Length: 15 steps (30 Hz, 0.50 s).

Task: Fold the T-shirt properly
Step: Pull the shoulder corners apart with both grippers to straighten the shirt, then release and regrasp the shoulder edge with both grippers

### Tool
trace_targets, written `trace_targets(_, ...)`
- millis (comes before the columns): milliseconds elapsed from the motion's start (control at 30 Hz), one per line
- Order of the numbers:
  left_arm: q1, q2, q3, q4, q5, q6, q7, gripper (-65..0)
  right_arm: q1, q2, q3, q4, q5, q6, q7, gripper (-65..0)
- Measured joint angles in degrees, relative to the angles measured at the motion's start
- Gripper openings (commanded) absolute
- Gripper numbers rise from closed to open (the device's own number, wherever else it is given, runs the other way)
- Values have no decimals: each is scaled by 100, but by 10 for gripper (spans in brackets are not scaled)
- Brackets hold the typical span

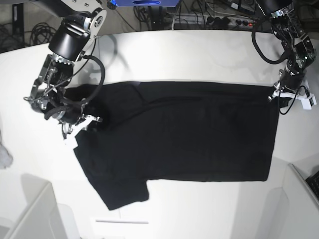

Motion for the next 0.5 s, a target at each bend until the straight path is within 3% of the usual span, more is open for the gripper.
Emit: trace_targets(500, -249, 15, -50, -96, 20, -9, 0, -650, 188, 245, -11, -455, 0, 0, 72, -650)
